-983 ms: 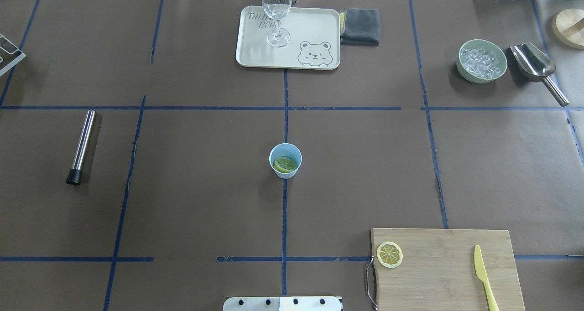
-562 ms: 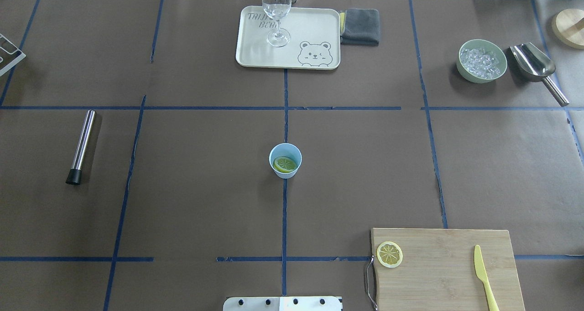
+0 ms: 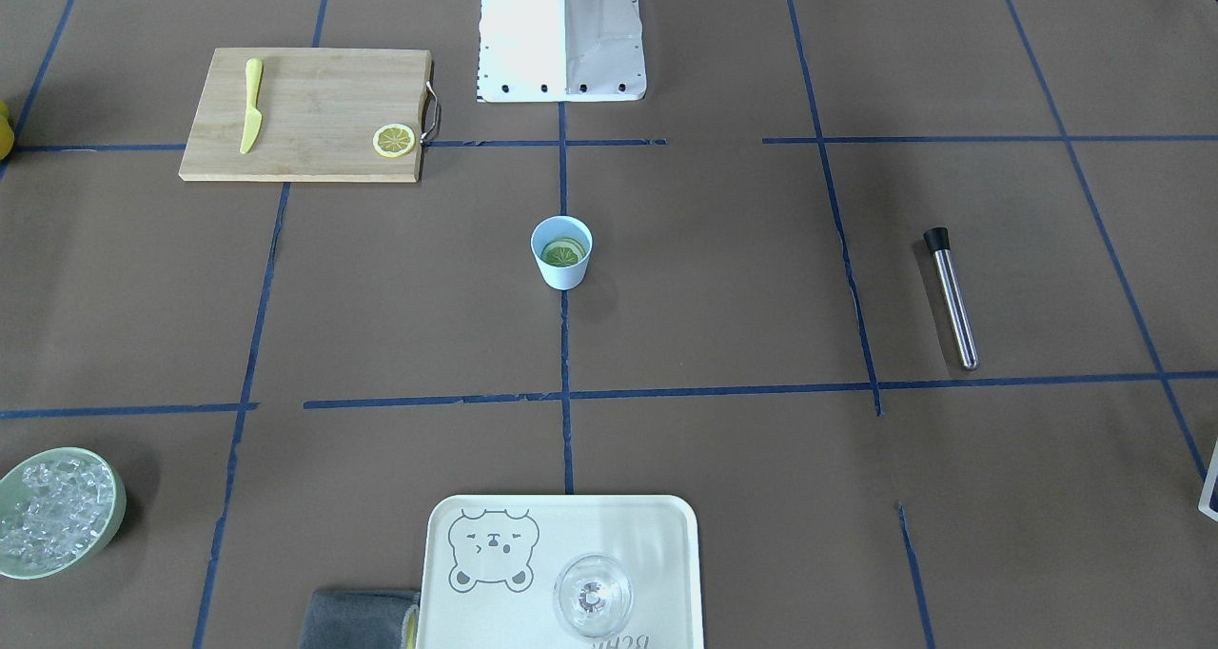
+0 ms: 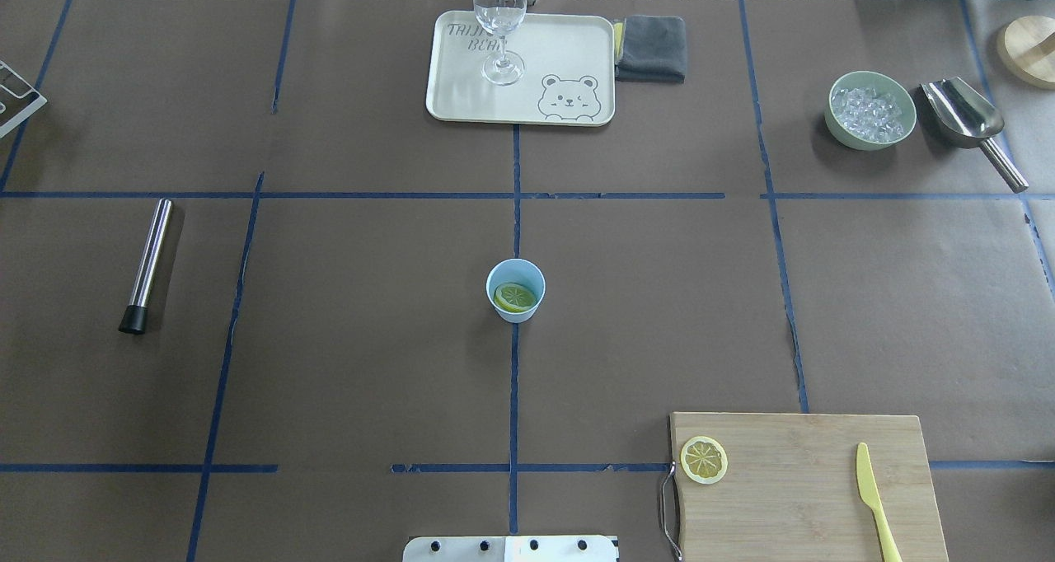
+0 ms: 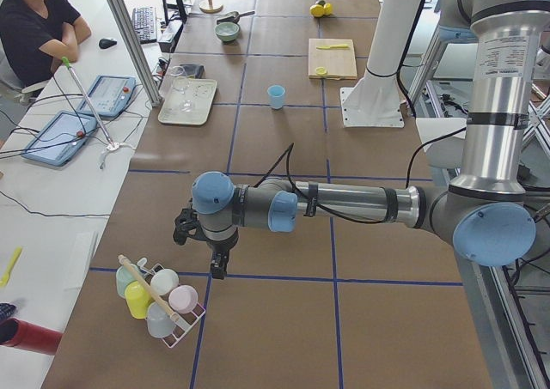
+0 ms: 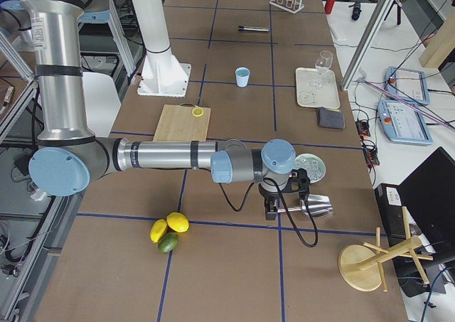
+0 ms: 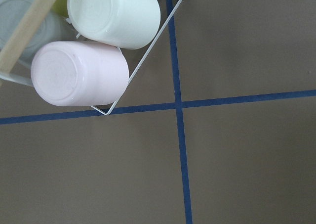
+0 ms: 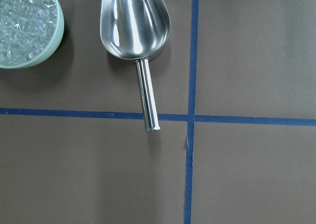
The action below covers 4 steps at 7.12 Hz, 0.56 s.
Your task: Squeeze lemon into cup
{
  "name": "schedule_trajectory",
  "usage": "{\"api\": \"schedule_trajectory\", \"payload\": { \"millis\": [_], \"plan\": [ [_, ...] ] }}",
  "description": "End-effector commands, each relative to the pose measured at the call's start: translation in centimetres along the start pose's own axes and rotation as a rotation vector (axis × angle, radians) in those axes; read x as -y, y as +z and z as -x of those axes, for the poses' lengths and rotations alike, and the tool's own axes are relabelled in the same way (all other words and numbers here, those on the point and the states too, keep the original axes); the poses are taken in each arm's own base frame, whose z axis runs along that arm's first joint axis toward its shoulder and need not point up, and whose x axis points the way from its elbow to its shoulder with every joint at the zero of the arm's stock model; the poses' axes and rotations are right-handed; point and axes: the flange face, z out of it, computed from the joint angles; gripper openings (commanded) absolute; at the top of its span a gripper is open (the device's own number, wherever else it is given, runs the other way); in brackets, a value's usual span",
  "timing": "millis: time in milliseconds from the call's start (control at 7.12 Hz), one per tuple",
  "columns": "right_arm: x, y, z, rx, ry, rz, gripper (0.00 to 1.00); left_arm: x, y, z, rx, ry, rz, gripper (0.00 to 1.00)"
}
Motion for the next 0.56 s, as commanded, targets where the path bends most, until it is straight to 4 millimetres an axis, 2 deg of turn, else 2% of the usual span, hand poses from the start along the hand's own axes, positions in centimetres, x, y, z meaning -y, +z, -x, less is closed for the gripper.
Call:
{"api": "schedule_trajectory", "payload": {
  "millis": [0, 421],
  "plan": [
    [-0.01, -0.04, 0.04, 0.0, -0.001, -0.001, 1.0, 0.19, -0.26, -0.22, -0.001, 0.001, -0.005, 1.0],
    [-0.02, -0.03, 0.03, 0.0, 0.0, 0.0, 1.0, 0.33, -0.53, -0.48, -0.001, 0.006, -0.01, 1.0]
  ]
}}
